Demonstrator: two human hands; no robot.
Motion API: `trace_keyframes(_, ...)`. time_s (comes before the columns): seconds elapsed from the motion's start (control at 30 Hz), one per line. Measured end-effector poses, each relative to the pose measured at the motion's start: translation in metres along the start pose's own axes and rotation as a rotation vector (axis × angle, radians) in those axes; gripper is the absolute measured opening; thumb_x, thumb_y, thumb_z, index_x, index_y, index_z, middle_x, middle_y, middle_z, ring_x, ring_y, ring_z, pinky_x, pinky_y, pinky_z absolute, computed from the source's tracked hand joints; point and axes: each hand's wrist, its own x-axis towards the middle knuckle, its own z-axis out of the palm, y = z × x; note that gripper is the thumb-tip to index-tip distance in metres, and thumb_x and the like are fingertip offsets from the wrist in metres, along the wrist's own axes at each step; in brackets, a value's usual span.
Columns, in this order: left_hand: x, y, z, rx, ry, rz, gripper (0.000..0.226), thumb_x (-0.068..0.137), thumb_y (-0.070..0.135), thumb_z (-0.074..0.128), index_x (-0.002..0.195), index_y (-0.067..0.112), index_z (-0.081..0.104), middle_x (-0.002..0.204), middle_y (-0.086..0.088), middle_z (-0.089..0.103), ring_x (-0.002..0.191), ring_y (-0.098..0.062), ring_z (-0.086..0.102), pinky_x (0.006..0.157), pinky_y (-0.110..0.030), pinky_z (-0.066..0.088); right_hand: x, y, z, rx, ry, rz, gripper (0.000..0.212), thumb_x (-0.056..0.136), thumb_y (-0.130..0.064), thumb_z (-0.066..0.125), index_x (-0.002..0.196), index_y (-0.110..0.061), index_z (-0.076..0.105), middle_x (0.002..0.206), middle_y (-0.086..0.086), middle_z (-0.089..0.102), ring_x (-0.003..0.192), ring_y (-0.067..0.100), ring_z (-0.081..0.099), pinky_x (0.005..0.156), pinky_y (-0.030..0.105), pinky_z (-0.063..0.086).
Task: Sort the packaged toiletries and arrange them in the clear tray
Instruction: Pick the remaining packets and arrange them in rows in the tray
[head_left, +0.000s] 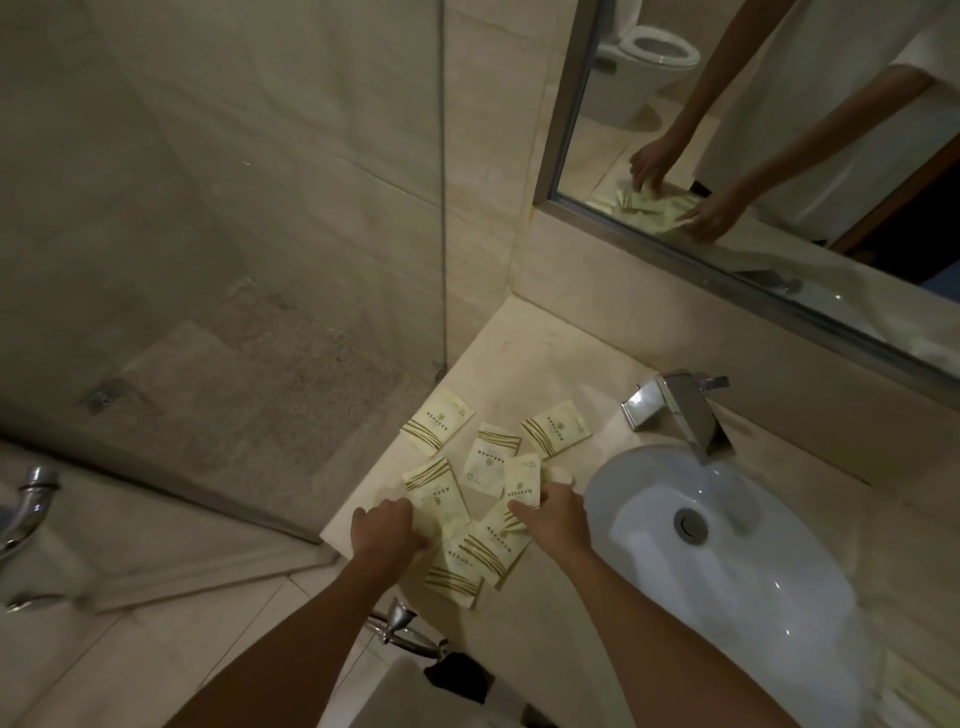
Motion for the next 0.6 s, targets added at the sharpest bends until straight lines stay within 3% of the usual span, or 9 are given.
trace_keyframes(0.1,0.001,-0.008,-0.007,-0.227,-0.040,-0.072,0.055,0.069,0.054,0.075,0.105,0.018,0.055,0.105,-0.002,0.058,0.091,-0.018,0.058,0.076,-0.030,0.048,-0.001,-0.001,-0.014,0.112,-0.068,-0.053,0.031,0.079,-0.028,0.075,0.105,-0.012,0.070,0.102,0.002,0.073,0.087,0.015,0.068,0.067,0.029,0.059)
trace_keyframes(0.2,0.003,-0.011,-0.021,-0.258,-0.033,-0.067,0.063,0.067,0.054,0.077,0.113,0.016,0.056,0.112,-0.006,0.058,0.097,-0.020,0.058,0.076,-0.031,0.050,-0.005,0.000,-0.035,0.115,-0.066,-0.122,0.023,0.082,-0.026,0.073,0.099,-0.012,0.067,0.096,0.000,0.071,0.078,0.009,0.064,0.057,0.017,0.051)
trace_keyframes(0.3,0.004,0.006,-0.038,-0.255,-0.008,-0.008,0.062,0.065,0.057,0.076,0.109,0.017,0.060,0.109,-0.007,0.062,0.095,-0.022,0.061,0.079,-0.034,0.053,-0.008,0.011,-0.056,0.136,-0.061,-0.138,0.021,0.081,-0.026,0.072,0.094,-0.010,0.067,0.094,0.004,0.072,0.080,0.013,0.067,0.069,0.029,0.058)
trace_keyframes(0.4,-0.002,0.042,-0.052,-0.293,0.009,0.040,0.055,0.064,0.054,0.078,0.098,0.016,0.062,0.095,-0.003,0.062,0.083,-0.020,0.060,0.067,-0.031,0.047,-0.012,0.031,-0.082,0.122,-0.052,-0.197,0.035,0.076,-0.035,0.070,0.094,-0.006,0.063,0.093,0.012,0.071,0.085,0.025,0.068,0.076,0.044,0.059)
trace_keyframes(0.5,-0.008,0.086,-0.053,-0.272,0.013,0.136,0.046,0.063,0.059,0.076,0.079,0.020,0.058,0.087,-0.003,0.064,0.077,-0.021,0.060,0.060,-0.029,0.040,-0.020,0.053,-0.112,0.123,-0.062,-0.221,0.021,0.082,-0.028,0.069,0.095,-0.014,0.064,0.094,0.000,0.071,0.084,0.014,0.068,0.072,0.029,0.057)
trace_keyframes(0.6,-0.017,0.134,-0.044,-0.274,-0.015,0.253,0.048,0.066,0.059,0.075,0.084,0.015,0.063,0.084,-0.002,0.063,0.076,-0.021,0.061,0.059,-0.028,0.039,-0.029,0.087,-0.144,0.110,-0.014,-0.202,0.017,0.082,-0.023,0.069,0.083,-0.012,0.055,0.085,-0.001,0.069,0.074,0.008,0.065,0.058,0.019,0.049)
